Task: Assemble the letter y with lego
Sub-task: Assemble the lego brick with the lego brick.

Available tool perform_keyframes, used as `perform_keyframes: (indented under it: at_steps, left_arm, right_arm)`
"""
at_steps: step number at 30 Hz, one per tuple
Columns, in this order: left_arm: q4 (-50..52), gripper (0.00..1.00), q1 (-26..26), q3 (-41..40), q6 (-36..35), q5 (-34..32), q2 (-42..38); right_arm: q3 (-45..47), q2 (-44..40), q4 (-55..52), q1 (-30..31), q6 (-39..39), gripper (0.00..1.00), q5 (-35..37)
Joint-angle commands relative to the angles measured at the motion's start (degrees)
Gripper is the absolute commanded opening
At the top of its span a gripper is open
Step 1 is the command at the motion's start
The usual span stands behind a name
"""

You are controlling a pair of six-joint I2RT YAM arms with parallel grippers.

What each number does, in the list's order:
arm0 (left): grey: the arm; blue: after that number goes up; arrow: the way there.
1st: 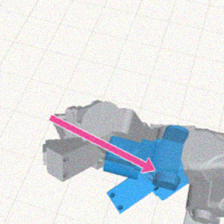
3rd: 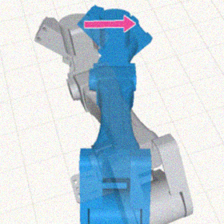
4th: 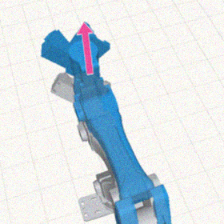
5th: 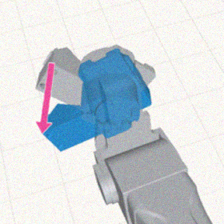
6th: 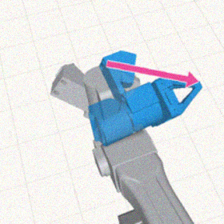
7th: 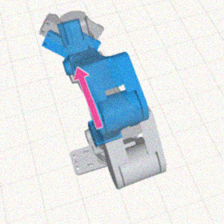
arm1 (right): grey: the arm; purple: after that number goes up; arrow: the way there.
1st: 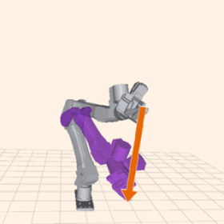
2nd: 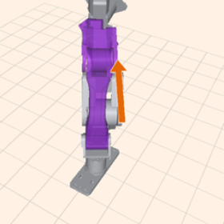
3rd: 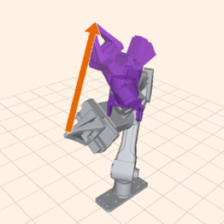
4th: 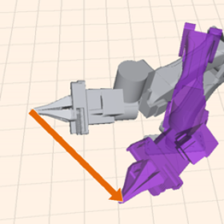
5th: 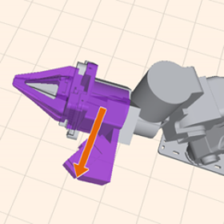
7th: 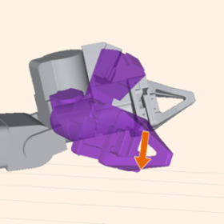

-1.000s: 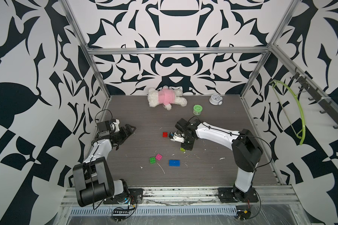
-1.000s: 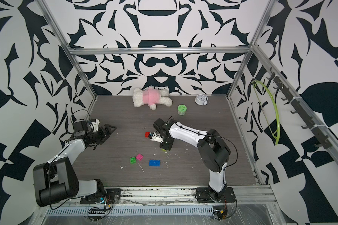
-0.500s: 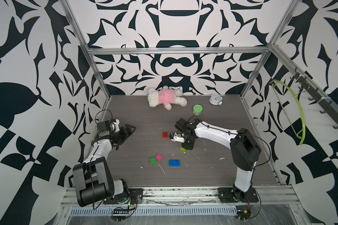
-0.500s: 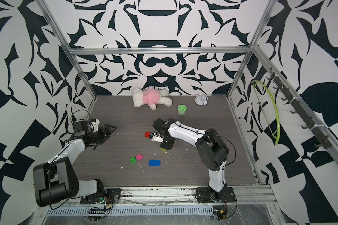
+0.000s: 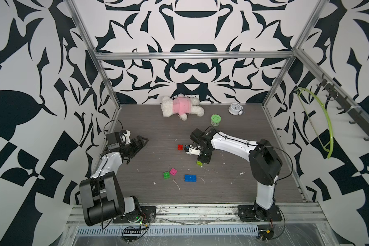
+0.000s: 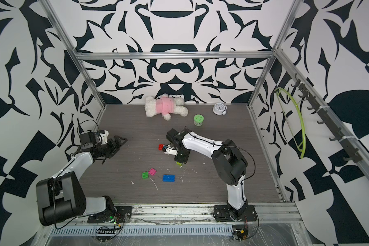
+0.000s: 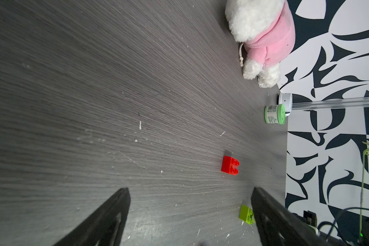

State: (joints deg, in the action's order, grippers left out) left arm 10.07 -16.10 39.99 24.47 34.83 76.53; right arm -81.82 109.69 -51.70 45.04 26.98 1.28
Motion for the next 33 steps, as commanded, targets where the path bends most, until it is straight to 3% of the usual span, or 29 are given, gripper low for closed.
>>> perform_keyframes:
  at_steps: [1, 22, 33]
  left_arm:
    - [-0.22, 0.94, 0.17, -0.69, -0.21, 0.86, -0.07]
    - [-0.22, 0.94, 0.18, -0.70, -0.21, 0.94, 0.02]
    - [-0.22, 0.94, 0.19, -0.70, -0.21, 0.93, 0.23]
  right_arm:
    - [-0.36, 1.63, -2.26, 0.29, 0.22, 0.00, -0.40]
    - [1.14, 3.40, -2.52, 1.64, -0.22, 0.00, 1.43]
    - [0.17, 9.18, -4.69, 2.34, -1.26, 0.00, 2.84]
